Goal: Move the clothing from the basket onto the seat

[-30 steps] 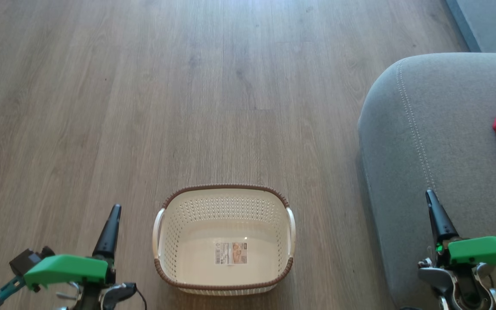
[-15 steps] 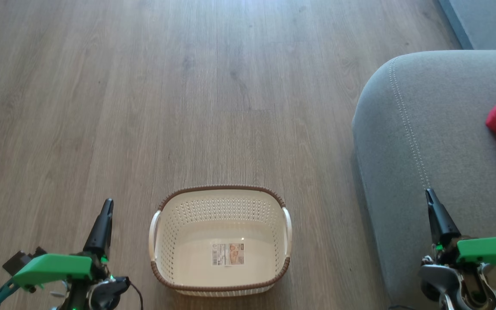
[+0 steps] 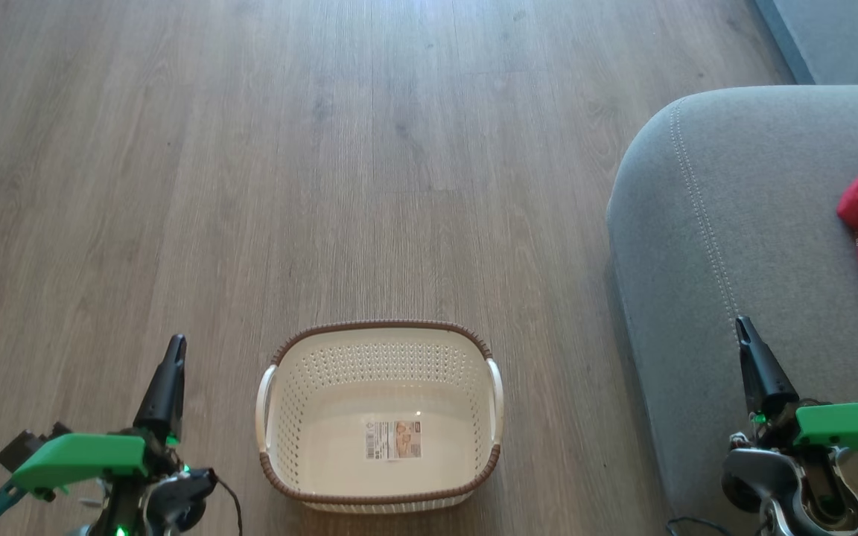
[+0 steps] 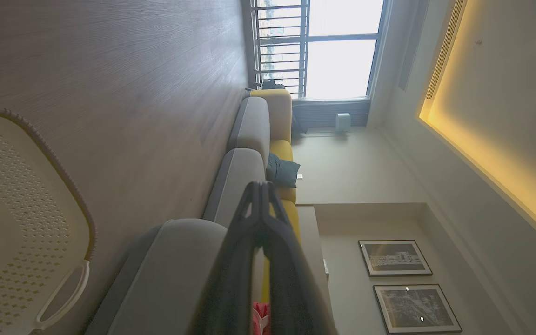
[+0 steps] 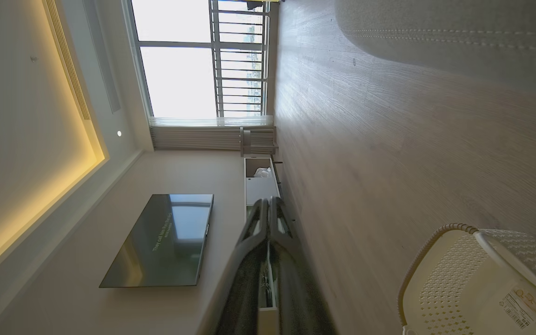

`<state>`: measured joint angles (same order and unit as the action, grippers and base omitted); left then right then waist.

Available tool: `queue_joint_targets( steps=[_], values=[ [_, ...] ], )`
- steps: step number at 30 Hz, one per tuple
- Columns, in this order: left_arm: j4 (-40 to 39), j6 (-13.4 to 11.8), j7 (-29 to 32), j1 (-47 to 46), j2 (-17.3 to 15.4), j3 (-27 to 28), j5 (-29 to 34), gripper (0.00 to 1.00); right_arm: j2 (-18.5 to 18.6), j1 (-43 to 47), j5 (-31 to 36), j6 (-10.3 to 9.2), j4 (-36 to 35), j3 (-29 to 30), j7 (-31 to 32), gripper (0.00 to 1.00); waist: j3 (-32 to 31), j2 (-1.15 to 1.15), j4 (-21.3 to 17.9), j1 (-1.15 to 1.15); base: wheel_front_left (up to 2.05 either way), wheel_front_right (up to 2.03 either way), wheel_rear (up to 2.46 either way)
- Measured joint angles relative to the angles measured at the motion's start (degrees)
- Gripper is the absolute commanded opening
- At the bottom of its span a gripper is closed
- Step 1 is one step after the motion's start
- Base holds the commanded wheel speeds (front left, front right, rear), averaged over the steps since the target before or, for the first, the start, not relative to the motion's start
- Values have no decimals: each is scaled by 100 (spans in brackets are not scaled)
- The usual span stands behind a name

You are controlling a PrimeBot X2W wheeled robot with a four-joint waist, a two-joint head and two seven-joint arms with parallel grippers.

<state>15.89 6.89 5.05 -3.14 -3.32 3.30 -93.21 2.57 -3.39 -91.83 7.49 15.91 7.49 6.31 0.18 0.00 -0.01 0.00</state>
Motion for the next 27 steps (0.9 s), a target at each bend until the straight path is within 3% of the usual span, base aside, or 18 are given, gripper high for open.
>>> queue_joint_targets(
  steps=[27],
  values=[
    [-3, 0, 43, -27, 10, 32, 1, 0, 0, 0, 0, -1, 0, 0, 0, 0, 0, 0, 1, 0, 0, 0, 0]
  ],
)
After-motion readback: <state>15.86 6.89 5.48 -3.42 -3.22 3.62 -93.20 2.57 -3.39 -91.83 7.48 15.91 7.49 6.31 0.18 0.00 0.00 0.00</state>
